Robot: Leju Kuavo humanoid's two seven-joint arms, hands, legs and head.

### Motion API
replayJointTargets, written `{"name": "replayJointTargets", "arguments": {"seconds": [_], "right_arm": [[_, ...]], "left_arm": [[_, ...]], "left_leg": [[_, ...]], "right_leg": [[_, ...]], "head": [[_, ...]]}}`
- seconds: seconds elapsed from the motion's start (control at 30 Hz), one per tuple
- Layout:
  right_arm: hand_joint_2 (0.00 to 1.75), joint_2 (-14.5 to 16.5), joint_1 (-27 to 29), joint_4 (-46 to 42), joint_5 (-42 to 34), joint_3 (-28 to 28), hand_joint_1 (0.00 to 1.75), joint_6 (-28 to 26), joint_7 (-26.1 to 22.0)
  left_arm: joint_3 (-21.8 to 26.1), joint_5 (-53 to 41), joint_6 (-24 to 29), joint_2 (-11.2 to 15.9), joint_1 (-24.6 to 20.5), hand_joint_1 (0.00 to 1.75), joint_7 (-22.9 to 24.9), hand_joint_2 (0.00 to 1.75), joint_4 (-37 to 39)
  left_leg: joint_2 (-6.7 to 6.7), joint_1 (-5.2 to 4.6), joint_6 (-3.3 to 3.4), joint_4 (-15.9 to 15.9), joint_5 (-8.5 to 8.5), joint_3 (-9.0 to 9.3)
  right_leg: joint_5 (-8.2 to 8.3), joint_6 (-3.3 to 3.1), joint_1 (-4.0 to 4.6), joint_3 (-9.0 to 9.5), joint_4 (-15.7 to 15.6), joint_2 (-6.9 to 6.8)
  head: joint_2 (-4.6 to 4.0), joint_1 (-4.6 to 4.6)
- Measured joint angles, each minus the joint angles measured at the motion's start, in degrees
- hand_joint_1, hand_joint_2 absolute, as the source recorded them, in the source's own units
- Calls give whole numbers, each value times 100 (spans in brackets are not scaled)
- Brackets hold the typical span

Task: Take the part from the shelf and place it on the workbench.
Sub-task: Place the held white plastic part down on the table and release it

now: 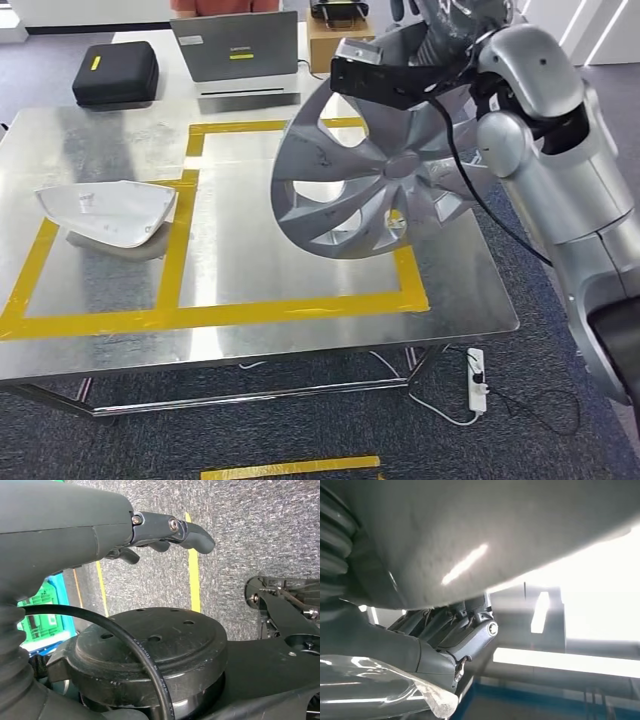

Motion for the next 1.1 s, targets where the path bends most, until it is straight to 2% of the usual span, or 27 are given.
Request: {"name": "replayJointTargets", "arguments": {"seconds": [0.13, 0.37, 0.53, 0.6, 0.77, 1.0, 1.1], "right_arm": [[175, 189, -742, 740, -1006, 186, 175, 1139, 165], [175, 479, -1690, 1830, -2058, 495, 175, 1735, 209], [175, 642, -2238, 2632, -3212, 666, 175, 2354, 256], [175, 686, -2379, 2899, -3474, 719, 175, 2465, 262], [175, 749, -2560, 3249, -3559, 816, 175, 2501, 260], [175, 781, -2614, 3441, -3570, 892, 175, 2503, 261], [175, 785, -2632, 3517, -3811, 927, 175, 2518, 278]], "left_arm": [[18, 44, -26, 5, 2, 0, 21, 175, -6], [73, 53, -55, 13, 4, 0, 23, 175, -8], [144, 46, -68, 13, 6, 0, 23, 175, -8], [160, 42, -73, 13, 6, 0, 23, 175, -8], [172, 32, -81, 13, 5, 0, 23, 175, -8], [198, 31, -86, 13, 6, 0, 23, 175, -8], [204, 16, -90, 13, 6, 0, 23, 175, -8]], "left_leg": [[0, -4, 0, 0, 6, -11], [-1, -3, 1, 1, 8, -17], [0, -4, 0, 1, 8, -19], [-1, -4, 0, 2, 8, -18], [-1, -4, 1, 2, 8, -17], [-1, -5, 1, 4, 9, -17], [0, -5, 1, 4, 9, -17]], "right_leg": [[2, 0, 0, -13, 2, -1], [4, -1, -1, -22, 3, -2], [4, -1, 0, -24, 4, -1], [4, -1, 0, -24, 3, -2], [5, -1, 0, -23, 3, -2], [9, 1, 0, -23, 3, -1], [9, 1, 0, -24, 3, 0]], "head": [[0, -1], [0, -1], [0, -1], [0, -1], [0, -1], [0, -1], [0, -1]]}}
